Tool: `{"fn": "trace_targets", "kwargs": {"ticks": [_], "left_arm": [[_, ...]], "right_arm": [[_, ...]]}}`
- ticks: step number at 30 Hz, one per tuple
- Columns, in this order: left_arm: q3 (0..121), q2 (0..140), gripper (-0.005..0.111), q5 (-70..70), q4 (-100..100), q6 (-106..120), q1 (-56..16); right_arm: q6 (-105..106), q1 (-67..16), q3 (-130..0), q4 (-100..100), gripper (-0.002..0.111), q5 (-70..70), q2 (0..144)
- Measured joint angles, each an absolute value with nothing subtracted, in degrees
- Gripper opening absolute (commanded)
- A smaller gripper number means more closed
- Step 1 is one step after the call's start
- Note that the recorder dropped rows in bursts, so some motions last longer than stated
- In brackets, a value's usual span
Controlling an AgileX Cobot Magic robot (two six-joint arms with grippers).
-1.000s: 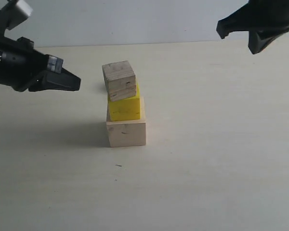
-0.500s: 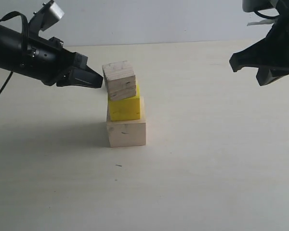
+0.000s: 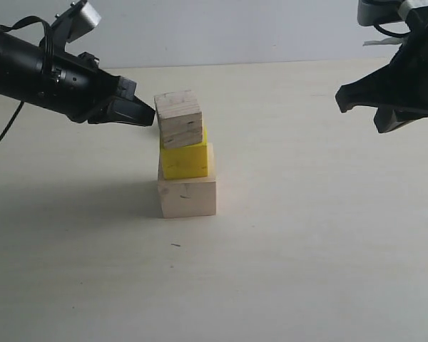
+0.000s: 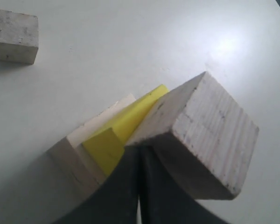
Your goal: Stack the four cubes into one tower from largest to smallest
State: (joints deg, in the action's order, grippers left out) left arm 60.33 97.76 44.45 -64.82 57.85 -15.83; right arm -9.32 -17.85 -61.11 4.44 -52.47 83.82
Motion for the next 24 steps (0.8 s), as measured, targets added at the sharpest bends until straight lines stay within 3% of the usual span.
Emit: {"fn": "trace_targets", "kwargs": {"ticks": [24], "left_arm": [[62.5, 98.79, 0.0, 44.45, -64.82, 58.43, -15.83]], "right_arm": [[-9.56, -17.85, -61.11, 4.35, 0.0, -52.35, 83.82]]}}
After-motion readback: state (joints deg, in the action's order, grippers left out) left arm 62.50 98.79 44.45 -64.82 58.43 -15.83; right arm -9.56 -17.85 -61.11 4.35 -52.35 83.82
